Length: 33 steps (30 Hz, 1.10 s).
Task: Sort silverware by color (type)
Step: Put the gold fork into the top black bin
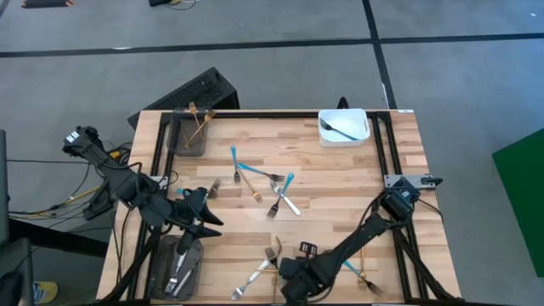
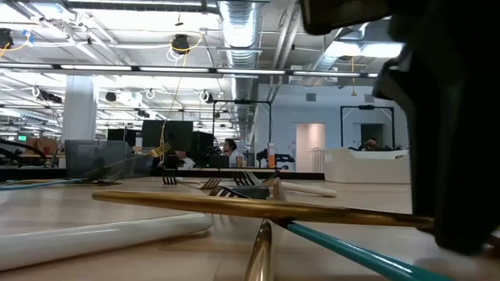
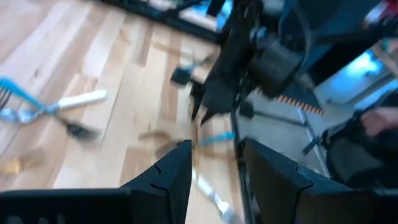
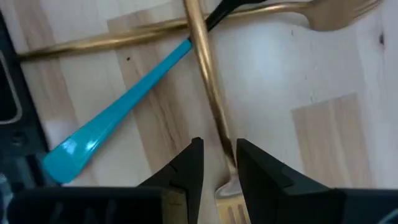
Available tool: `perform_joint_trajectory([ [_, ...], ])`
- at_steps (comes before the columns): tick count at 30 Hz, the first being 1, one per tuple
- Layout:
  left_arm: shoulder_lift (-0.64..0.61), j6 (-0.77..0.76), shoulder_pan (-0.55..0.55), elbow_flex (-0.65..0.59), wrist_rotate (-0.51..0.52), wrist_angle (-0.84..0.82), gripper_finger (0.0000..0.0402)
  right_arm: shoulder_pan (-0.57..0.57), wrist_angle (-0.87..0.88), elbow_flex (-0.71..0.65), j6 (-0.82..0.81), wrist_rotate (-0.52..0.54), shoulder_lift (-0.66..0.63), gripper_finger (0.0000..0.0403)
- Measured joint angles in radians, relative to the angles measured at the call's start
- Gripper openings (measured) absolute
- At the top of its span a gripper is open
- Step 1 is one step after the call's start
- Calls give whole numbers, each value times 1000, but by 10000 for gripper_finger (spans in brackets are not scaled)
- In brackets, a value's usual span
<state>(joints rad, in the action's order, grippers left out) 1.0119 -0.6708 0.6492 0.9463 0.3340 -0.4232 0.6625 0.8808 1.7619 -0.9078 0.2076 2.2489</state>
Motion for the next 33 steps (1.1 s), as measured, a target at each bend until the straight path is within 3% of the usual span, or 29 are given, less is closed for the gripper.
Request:
perform_joint_trajectory([
  [4, 4, -50, 31, 0, 27, -98, 136, -12, -16, -21, 42, 49, -3, 121],
  [12, -11, -103, 59, 0, 71, -146, 136, -65, -21, -30, 113, 3, -2, 118],
  [15, -37, -122, 59, 0, 72, -148, 136, -75, -31, -30, 124, -1, -2, 97],
  [20, -108, -142, 59, 0, 119, -147, 136, -99, -30, -29, 112, -34, -3, 22],
  [26, -165, -137, 59, 0, 215, -148, 136, -121, -41, -30, 34, -68, -16, 22],
  [30, -154, -136, 58, 0, 333, -142, 136, -131, -25, -32, -7, -24, -61, 19],
  [33, -134, -88, 45, 0, 356, -110, 136, -142, -22, -31, -40, 65, -129, 19],
])
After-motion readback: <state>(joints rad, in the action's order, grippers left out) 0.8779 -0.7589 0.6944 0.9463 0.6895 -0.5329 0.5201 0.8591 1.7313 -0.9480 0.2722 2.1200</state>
